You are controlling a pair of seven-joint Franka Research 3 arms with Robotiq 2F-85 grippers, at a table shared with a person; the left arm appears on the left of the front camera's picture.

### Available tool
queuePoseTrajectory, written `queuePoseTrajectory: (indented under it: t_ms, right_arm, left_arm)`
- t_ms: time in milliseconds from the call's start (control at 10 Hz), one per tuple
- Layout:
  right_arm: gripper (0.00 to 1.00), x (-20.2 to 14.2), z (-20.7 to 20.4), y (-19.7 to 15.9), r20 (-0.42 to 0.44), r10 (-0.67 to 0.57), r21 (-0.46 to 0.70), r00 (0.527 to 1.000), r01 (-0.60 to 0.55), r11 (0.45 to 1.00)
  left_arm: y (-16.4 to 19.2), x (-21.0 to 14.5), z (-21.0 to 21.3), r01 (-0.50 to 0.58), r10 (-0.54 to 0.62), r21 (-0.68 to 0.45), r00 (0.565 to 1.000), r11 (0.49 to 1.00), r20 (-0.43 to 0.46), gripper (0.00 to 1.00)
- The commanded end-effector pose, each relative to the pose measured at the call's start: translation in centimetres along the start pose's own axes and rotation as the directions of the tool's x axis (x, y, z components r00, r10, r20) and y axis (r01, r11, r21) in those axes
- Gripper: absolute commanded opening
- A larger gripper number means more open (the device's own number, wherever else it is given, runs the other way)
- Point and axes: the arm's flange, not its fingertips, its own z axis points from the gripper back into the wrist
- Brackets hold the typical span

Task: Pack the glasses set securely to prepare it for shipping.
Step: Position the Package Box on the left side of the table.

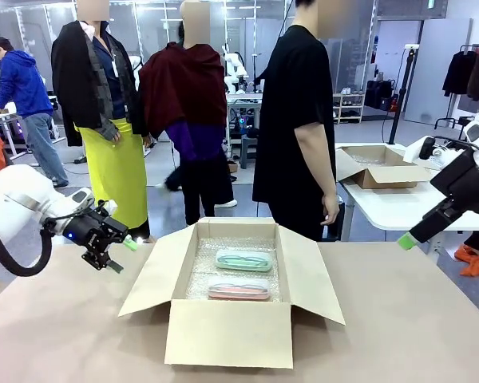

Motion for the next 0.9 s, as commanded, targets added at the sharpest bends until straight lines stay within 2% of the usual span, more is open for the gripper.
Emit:
queuePoseTrajectory:
  t_ms: [0, 500, 800]
  right_arm:
    - [1.00, 0.0, 0.0, 0.2, -0.006, -0.004, -0.010, 1.000, 0.004, 1.000]
    - [1.00, 0.0, 0.0, 0.2, -0.006, -0.004, -0.010, 1.000, 0.004, 1.000]
    - [1.00, 0.0, 0.0, 0.2, -0.006, -0.004, -0.010, 1.000, 0.004, 1.000]
  left_arm:
    - [1.3, 0.9, -0.2, -0.015, 0.017, -0.059, 1.000, 0.998, 0.026, 1.00]
    - [3.5, 0.5, -2.7, -0.024, 0.025, -0.206, 1.000, 0.978, 0.004, 1.00]
    - [4.0, 0.3, -4.2, -0.045, 0.033, -0.307, 0.998, 0.951, -0.045, 1.00]
